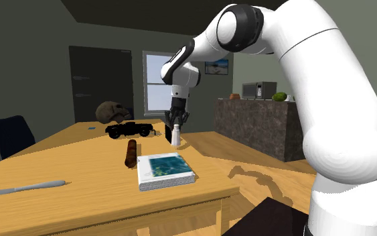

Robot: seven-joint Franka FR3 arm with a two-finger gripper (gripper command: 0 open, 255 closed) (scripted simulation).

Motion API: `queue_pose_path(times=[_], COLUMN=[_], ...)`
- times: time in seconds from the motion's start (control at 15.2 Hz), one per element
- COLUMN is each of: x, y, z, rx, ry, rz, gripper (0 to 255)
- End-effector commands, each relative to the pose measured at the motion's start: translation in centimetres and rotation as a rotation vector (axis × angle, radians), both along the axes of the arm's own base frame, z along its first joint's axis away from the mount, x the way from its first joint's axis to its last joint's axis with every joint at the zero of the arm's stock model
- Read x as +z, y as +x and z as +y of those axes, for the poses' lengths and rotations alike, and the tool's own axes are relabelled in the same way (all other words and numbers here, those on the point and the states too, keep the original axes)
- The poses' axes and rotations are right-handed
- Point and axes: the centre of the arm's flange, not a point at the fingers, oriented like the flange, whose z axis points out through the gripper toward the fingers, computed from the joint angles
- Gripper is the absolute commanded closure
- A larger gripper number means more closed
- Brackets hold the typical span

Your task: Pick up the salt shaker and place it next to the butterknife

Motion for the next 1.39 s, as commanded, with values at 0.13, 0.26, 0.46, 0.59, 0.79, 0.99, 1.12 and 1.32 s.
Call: queue_pose_path(times=[0.13, 0.26, 0.46, 0.59, 0.79, 0.99, 1.12, 1.32], x=[2.1, 3.2, 4.8, 5.8, 7.4, 9.0, 10.0, 11.6], y=[-0.1, -0.1, -0.1, -0.1, -0.1, -0.1, -0.1, -0.1], z=[0.0, 0.0, 0.0, 0.0, 0.0, 0.0, 0.0, 0.0], rx=[0.000, 0.000, 0.000, 0.000, 0.000, 0.000, 0.000, 0.000], ry=[0.000, 0.000, 0.000, 0.000, 0.000, 0.000, 0.000, 0.000], rz=[0.000, 0.000, 0.000, 0.000, 0.000, 0.000, 0.000, 0.000], gripper=[255, 255, 255, 255, 255, 255, 255, 255])
